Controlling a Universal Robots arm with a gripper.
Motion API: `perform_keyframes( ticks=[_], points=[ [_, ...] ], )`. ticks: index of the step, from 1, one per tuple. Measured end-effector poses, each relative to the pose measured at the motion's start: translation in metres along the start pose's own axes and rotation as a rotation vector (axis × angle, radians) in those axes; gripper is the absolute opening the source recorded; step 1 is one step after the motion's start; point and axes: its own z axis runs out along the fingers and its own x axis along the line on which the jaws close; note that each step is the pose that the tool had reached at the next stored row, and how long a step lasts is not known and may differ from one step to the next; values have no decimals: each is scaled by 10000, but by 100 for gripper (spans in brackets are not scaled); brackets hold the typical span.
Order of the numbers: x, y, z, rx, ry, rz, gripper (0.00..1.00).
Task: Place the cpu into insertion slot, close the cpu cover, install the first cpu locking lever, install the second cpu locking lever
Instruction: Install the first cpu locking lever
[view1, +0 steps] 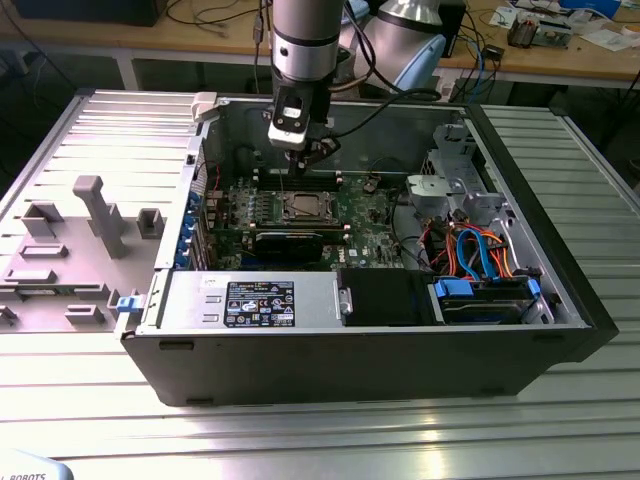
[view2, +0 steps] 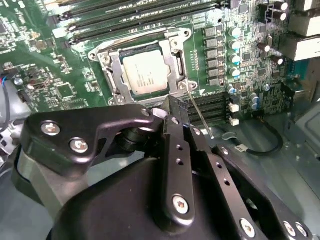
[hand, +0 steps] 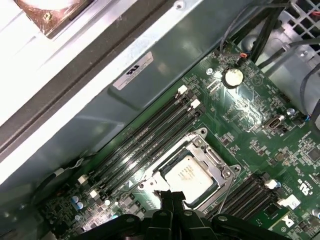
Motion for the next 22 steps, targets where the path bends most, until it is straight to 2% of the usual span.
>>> perform_keyframes(
  ticks=[3,5,10,12,22],
  points=[
    [1,-1,0,32,20,-429,11],
    [0,-1,3,70,51,-1050,11],
    [0,-1,3,107,80,-1672,11],
    [0,-1,3,113,83,-1778,11],
    [1,-2,3,112,82,-1787,11]
  ],
)
